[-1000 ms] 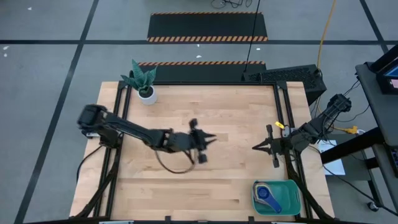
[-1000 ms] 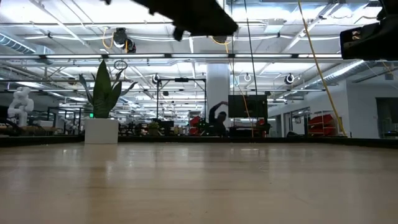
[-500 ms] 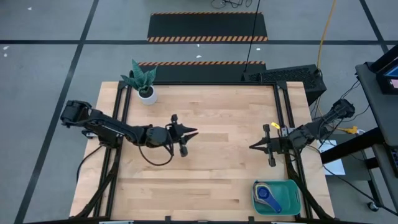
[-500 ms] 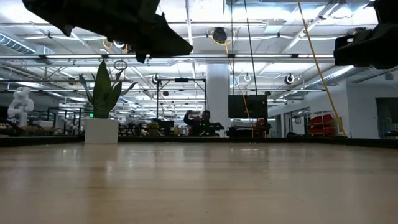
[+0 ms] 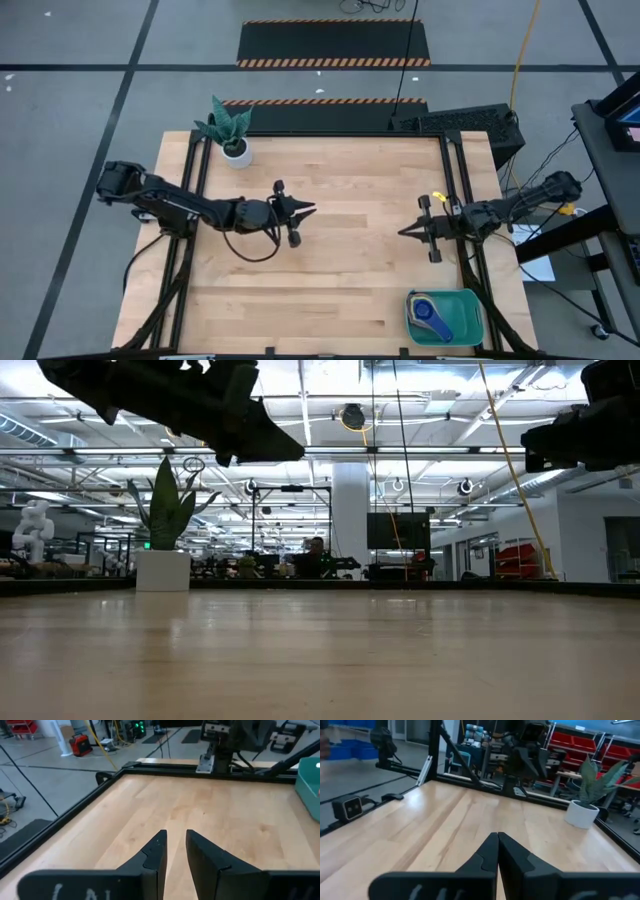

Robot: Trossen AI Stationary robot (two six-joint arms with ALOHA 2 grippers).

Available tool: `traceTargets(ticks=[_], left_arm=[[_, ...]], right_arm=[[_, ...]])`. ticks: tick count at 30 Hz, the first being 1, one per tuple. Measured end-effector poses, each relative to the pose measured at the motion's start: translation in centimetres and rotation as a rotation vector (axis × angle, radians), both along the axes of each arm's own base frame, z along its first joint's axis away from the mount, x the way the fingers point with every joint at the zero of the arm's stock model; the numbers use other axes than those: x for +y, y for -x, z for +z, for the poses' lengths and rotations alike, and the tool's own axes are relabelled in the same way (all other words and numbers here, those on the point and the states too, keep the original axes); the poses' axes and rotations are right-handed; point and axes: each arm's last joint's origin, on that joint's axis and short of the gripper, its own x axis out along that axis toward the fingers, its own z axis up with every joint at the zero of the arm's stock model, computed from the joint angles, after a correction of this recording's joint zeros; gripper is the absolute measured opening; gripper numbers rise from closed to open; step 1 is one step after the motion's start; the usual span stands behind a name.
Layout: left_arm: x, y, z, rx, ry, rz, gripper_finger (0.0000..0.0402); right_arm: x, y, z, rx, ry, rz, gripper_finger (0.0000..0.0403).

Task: Nest measuring cups in basket
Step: Return to Home Position

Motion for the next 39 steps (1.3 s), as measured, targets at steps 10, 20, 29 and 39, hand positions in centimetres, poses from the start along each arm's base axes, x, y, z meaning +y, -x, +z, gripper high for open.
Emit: traceTargets(ticks=[10,20,29,39], left_arm=[[-0.8,1.2,1.4,0.011,-0.008,-0.024,0.0076],[-0.8,1.5,1.9,-0.002,-0.053,-0.025,0.0076],[-1.4,2.5,2.3,0.043,-0.039,-0.04,0.0076],[-2.3,4.1,3.7,0.033,-0.063,-0.036,0.0076]], right_arm=[[-0.3,0.1,0.4,-0.041,-0.05,-0.008,0.0],[-1.5,0.2,0.9,-0.106,0.022,-0.049,0.0],[-2.6,0.1,0.7,-0.073,-0.038,-0.035,0.0],[-3.1,0.1,0.7,-0.076,-0.083,-0.145,0.0]])
